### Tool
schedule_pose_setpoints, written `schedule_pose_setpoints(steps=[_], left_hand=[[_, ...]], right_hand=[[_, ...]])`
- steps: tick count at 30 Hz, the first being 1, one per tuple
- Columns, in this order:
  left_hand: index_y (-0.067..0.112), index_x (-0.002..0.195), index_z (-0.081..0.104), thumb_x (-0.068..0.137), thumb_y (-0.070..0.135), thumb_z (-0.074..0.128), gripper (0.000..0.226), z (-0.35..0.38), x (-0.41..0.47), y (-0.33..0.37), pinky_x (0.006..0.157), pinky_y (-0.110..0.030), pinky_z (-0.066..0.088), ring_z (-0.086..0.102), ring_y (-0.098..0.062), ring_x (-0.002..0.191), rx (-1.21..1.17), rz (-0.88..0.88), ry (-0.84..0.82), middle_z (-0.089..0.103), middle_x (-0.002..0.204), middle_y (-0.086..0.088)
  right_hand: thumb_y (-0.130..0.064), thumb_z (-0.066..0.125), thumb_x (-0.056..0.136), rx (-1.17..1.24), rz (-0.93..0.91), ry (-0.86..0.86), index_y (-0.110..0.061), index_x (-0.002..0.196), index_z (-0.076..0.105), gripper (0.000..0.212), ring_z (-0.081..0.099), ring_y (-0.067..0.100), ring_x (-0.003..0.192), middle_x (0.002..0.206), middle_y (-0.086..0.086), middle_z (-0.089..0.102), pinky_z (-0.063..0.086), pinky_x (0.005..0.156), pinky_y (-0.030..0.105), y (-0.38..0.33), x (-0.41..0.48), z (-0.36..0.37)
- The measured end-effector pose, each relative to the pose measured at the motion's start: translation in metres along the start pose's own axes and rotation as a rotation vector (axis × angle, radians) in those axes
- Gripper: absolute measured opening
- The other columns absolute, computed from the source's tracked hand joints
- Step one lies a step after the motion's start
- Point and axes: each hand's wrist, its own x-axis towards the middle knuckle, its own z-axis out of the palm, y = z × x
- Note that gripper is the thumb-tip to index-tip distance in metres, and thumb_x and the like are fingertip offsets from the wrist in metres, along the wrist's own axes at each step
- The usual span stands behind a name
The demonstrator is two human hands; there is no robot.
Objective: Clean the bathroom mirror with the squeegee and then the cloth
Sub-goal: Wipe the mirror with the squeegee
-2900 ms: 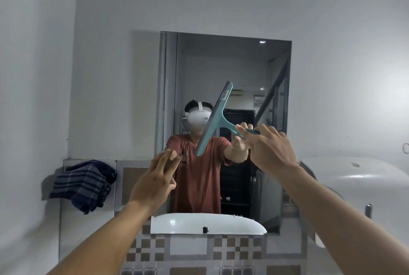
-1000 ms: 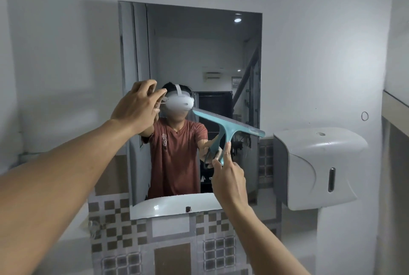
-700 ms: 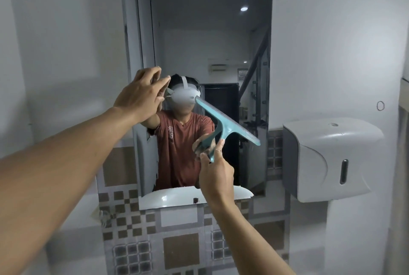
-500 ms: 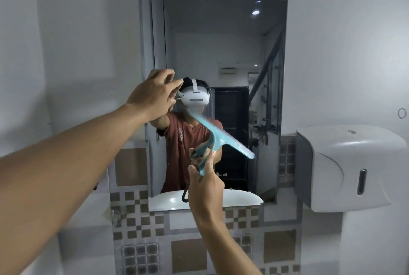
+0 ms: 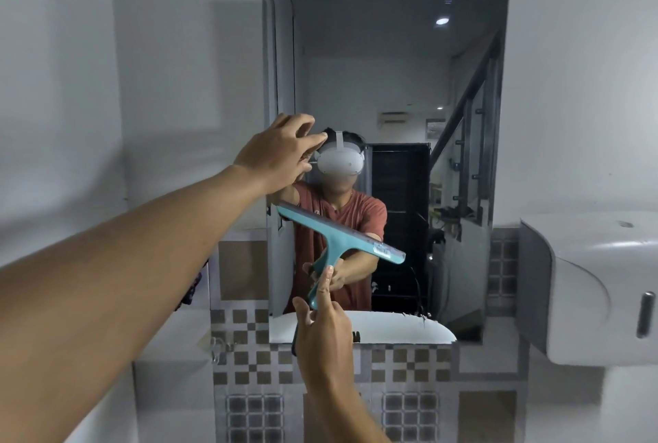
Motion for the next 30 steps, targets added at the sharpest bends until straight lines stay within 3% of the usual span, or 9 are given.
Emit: schedule_pose_setpoints(steps=[6,10,14,16,18,22,26,30], left_hand=[[0.021,0.141,0.052,0.086,0.021,0.074,0.060,0.008,-0.001,0.002,0.088,-0.055,0.056,0.038,-0.033,0.133,-0.003,-0.015,0.023,0.041,0.148,-0.010],[0.021,0.142,0.051,0.087,0.019,0.073,0.059,0.012,-0.002,0.004,0.088,-0.054,0.056,0.036,-0.032,0.135,-0.015,-0.026,0.040,0.040,0.149,-0.010],[0.020,0.145,0.048,0.090,0.020,0.070,0.059,0.013,-0.004,0.008,0.094,-0.051,0.052,0.033,-0.031,0.140,-0.026,-0.046,0.045,0.036,0.154,-0.010],[0.020,0.144,0.049,0.089,0.022,0.070,0.059,0.014,-0.006,0.011,0.096,-0.050,0.052,0.033,-0.032,0.141,-0.027,-0.056,0.048,0.035,0.155,-0.011],[0.019,0.143,0.051,0.087,0.023,0.073,0.061,0.015,-0.012,0.015,0.098,-0.049,0.052,0.034,-0.032,0.140,-0.033,-0.066,0.050,0.036,0.153,-0.012],[0.015,0.142,0.052,0.084,0.022,0.076,0.063,0.022,-0.034,0.030,0.099,-0.050,0.049,0.036,-0.035,0.137,-0.076,-0.093,0.054,0.038,0.150,-0.015],[0.016,0.146,0.048,0.084,0.020,0.075,0.067,0.036,-0.060,0.047,0.101,-0.052,0.048,0.035,-0.035,0.139,-0.147,-0.138,0.035,0.036,0.151,-0.015],[0.019,0.150,0.041,0.082,0.026,0.079,0.079,0.053,-0.076,0.057,0.107,-0.049,0.041,0.025,-0.034,0.146,-0.125,-0.158,-0.023,0.028,0.157,-0.016]], right_hand=[[-0.042,0.045,0.105,-0.164,-0.061,-0.014,-0.036,0.154,-0.011,0.075,0.048,0.014,0.074,0.092,-0.002,0.051,0.035,0.061,0.024,0.016,-0.005,-0.022],[-0.037,0.047,0.105,-0.350,-0.158,-0.048,-0.034,0.158,0.000,0.070,0.051,0.016,0.069,0.100,0.005,0.062,0.026,0.048,0.020,0.029,-0.006,-0.038],[-0.031,0.057,0.101,-0.486,-0.240,-0.046,-0.033,0.158,0.016,0.071,0.062,0.019,0.063,0.097,0.004,0.067,0.049,0.047,0.030,0.044,-0.004,-0.050],[-0.027,0.058,0.099,-0.557,-0.283,-0.035,-0.035,0.158,0.021,0.070,0.065,0.021,0.064,0.106,0.004,0.069,0.054,0.047,0.035,0.050,-0.001,-0.059],[-0.023,0.059,0.098,-0.620,-0.325,-0.034,-0.036,0.157,0.023,0.071,0.066,0.021,0.070,0.109,0.003,0.068,0.055,0.050,0.035,0.053,0.003,-0.073],[-0.016,0.074,0.083,-0.781,-0.366,0.004,-0.038,0.150,0.038,0.079,0.060,0.020,0.065,0.086,0.003,0.065,0.046,0.047,0.032,0.058,0.013,-0.106],[-0.008,0.072,0.077,-0.911,-0.439,0.072,-0.038,0.145,0.047,0.079,0.059,0.027,0.068,0.087,0.008,0.064,0.047,0.054,0.041,0.065,0.027,-0.137],[-0.004,0.071,0.077,-0.970,-0.464,0.108,-0.038,0.146,0.047,0.080,0.059,0.031,0.068,0.086,0.012,0.064,0.048,0.055,0.042,0.074,0.036,-0.161]])
